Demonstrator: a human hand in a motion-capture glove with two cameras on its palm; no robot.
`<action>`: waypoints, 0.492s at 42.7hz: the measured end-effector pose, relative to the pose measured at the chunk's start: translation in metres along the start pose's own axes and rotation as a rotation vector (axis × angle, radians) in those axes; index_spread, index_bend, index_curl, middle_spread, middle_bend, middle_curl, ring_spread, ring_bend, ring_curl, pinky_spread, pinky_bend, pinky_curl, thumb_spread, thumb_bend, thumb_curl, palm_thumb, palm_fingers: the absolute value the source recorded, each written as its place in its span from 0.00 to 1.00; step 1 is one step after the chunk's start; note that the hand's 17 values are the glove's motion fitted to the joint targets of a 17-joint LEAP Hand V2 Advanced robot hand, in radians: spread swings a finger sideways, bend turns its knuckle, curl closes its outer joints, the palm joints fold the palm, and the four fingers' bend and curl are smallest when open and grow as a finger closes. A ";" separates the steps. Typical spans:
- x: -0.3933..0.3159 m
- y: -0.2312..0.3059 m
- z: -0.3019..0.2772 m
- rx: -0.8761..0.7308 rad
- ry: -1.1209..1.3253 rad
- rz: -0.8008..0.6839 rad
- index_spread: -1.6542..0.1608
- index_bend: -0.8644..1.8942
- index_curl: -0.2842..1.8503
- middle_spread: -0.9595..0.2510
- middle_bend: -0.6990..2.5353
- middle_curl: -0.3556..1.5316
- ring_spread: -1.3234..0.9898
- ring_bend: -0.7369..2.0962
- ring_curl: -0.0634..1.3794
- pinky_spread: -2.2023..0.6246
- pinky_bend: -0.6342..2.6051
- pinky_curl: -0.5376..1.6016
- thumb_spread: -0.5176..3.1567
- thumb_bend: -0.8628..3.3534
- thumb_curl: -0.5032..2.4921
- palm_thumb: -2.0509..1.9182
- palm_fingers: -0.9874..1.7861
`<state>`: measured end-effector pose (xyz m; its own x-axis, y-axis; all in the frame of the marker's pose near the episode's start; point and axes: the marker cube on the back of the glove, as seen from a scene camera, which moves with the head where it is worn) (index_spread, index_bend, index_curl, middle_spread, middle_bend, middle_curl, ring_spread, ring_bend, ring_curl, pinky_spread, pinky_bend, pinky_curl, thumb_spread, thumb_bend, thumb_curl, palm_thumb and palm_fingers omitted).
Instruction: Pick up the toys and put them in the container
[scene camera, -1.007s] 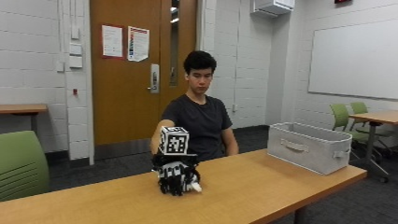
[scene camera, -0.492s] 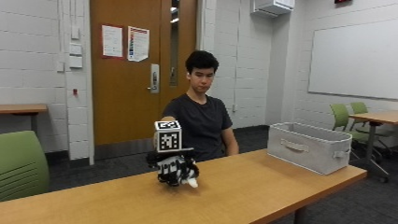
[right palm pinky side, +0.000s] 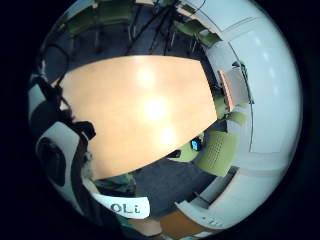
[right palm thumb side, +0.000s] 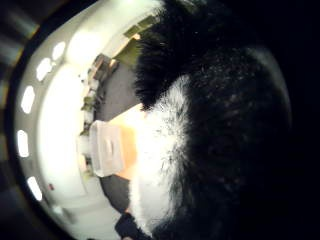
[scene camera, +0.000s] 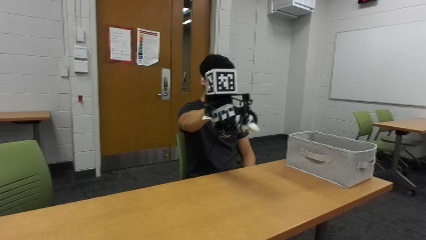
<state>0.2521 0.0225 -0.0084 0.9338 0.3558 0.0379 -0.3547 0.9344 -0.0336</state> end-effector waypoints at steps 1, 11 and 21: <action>-0.011 0.002 -0.006 -0.012 0.000 0.022 0.70 0.36 0.16 0.46 0.44 0.52 0.37 0.65 0.40 0.62 0.48 0.43 0.34 0.23 0.42 0.67 0.72; -0.138 0.027 -0.040 0.091 0.056 -0.179 0.70 0.36 0.13 0.45 0.43 0.52 0.38 0.65 0.40 0.62 0.48 0.42 0.34 0.23 0.44 0.67 0.72; -0.281 0.060 -0.039 0.093 0.026 -0.441 0.71 0.34 0.12 0.45 0.43 0.53 0.38 0.66 0.40 0.62 0.49 0.43 0.34 0.22 0.45 0.67 0.70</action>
<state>-0.0298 -0.0221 -0.0596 0.9971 -0.0758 0.0031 0.0754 0.9947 0.0697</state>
